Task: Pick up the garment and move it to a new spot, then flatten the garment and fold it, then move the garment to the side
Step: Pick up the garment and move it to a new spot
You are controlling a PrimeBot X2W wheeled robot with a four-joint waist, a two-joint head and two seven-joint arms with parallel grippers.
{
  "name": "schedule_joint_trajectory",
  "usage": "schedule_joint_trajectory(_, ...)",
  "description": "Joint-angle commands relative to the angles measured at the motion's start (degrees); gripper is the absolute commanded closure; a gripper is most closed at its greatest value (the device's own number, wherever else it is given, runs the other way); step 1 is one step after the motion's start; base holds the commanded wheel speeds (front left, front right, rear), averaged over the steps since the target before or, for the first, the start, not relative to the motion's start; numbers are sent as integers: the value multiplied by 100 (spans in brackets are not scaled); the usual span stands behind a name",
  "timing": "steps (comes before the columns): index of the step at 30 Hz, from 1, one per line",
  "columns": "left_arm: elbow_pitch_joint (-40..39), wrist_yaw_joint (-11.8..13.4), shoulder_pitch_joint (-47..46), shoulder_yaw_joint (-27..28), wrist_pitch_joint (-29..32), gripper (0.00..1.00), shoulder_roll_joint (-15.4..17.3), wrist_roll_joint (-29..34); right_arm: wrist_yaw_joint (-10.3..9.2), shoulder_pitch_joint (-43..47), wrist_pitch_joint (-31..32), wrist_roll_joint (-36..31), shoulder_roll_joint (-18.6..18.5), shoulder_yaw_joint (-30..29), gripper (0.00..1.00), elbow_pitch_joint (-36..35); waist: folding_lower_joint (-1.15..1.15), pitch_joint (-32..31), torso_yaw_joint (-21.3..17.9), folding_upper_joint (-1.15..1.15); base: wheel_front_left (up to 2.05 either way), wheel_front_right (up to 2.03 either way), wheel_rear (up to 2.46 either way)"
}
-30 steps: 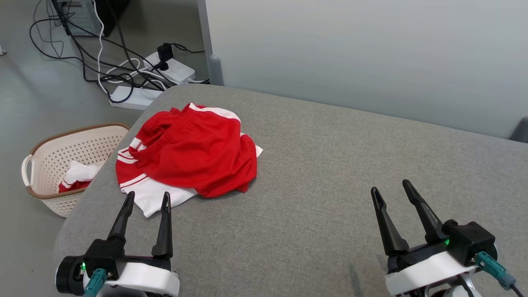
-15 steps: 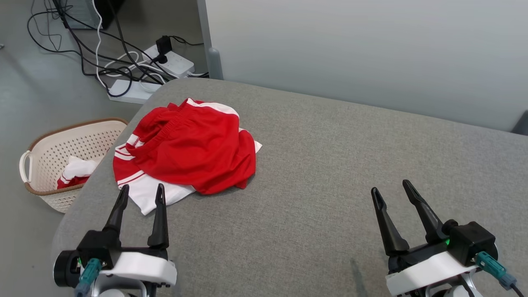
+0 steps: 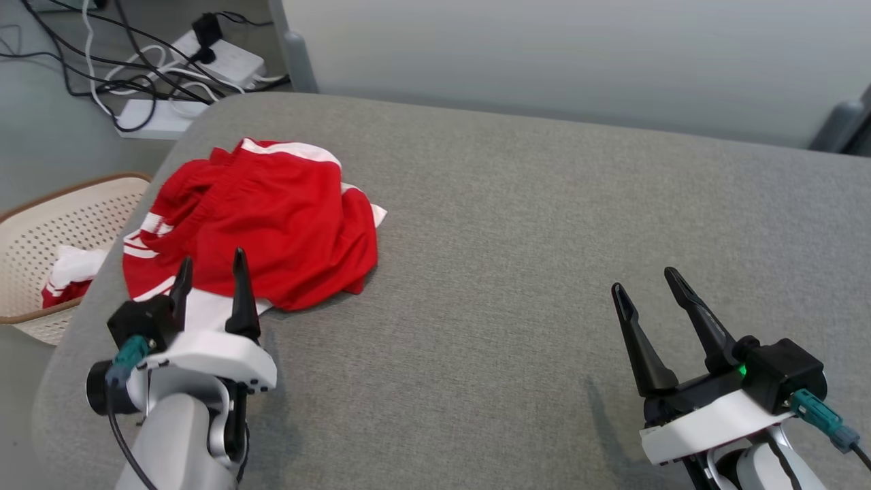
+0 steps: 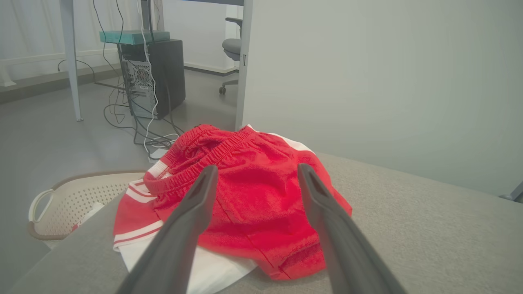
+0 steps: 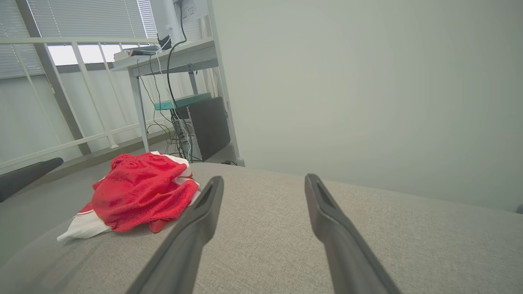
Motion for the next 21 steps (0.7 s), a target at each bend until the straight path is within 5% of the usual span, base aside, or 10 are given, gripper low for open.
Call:
schedule_joint_trajectory(1,120,64,-441,224,-25,0,128,-89,41,-197,-78,59,-92,133,0,-162,0,160,-155,0,0,0,0)
schedule_joint_trajectory(15,2182,632,-2017,316,1137,0,570,-109,41,-597,-78,341,-369,457,0,-271,0,884,-620,0,0,0,0)
schedule_joint_trajectory(21,2680,674,-2379,286,1472,0,666,-145,41,-724,-78,452,-419,547,0,-267,0,1054,-710,0,0,0,0)
